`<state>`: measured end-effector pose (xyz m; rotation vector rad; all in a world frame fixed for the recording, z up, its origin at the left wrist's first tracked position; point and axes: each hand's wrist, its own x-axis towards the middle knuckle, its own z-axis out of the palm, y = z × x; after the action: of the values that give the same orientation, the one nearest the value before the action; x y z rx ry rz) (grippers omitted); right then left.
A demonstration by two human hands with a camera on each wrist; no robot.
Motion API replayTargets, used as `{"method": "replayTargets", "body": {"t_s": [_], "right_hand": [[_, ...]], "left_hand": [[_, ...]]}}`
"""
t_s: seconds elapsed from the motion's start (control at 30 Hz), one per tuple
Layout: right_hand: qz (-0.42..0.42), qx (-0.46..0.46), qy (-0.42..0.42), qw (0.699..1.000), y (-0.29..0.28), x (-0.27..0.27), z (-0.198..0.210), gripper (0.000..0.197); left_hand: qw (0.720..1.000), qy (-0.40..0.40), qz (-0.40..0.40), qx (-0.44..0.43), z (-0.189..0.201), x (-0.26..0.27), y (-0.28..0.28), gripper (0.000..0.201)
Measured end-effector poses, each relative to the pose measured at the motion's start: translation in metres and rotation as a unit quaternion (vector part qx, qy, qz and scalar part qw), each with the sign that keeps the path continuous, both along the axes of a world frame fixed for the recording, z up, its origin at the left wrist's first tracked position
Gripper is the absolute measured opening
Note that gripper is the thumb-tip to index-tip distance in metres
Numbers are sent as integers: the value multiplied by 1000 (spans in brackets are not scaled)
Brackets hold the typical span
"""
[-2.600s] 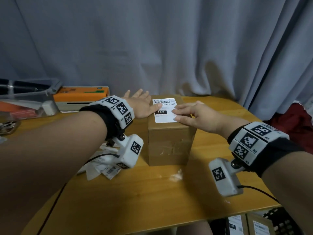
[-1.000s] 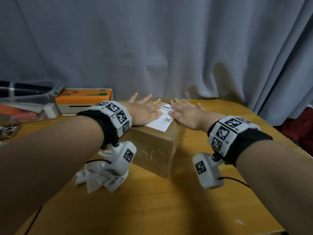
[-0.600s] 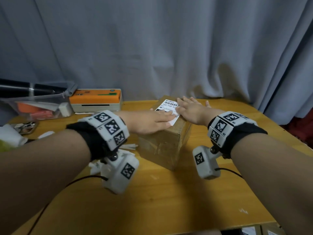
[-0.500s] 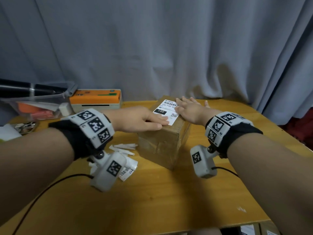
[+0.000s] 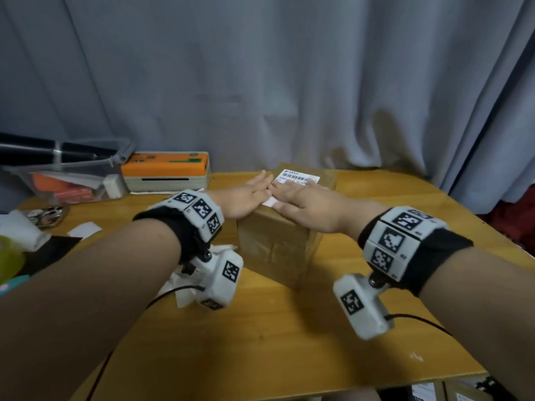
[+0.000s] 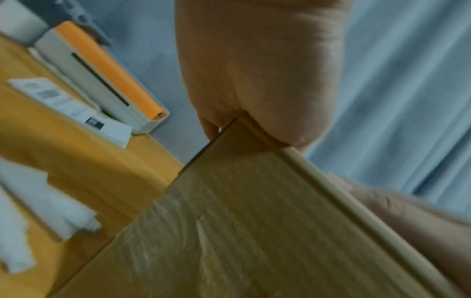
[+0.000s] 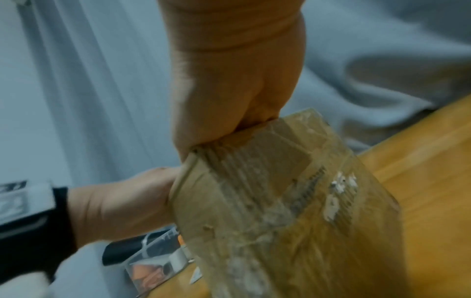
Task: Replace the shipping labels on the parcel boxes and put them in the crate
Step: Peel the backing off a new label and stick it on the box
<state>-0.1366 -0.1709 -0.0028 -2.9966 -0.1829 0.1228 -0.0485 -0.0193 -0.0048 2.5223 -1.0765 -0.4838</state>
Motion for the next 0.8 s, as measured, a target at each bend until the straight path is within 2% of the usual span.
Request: {"method": "replayTargets", "body": {"t_s": [0.07, 0.17, 0.27, 0.4, 0.57, 0.67, 0.73, 0.8], "right_hand": [[-12, 16, 8, 1000, -13, 2, 2, 52], [-91, 4, 20, 996, -33, 14, 7, 49], [-132, -21, 48, 990, -28, 35, 16, 50], [-100, -98, 92, 986, -2, 49, 28, 48], [-72, -52, 130, 988, 5, 40, 31, 57], [-45, -74, 164, 983, 17, 28, 38, 62], [-40, -98, 185, 977, 24, 22, 44, 62], [-47, -95, 192, 976, 21, 17, 49, 53]], "left_hand": [[999, 29, 9, -18, 0, 3, 4, 52], [999, 45, 7, 0, 3, 3, 5, 52], [998, 53, 19, 4, 6, 4, 5, 52], [998, 54, 28, -2, 6, 7, 8, 53], [999, 18, 28, 21, -1, 3, -2, 54], [999, 8, 31, 21, 1, -1, -3, 53], [999, 9, 33, 23, 3, -3, -3, 52], [998, -16, 35, 47, 7, -4, -4, 51]]}}
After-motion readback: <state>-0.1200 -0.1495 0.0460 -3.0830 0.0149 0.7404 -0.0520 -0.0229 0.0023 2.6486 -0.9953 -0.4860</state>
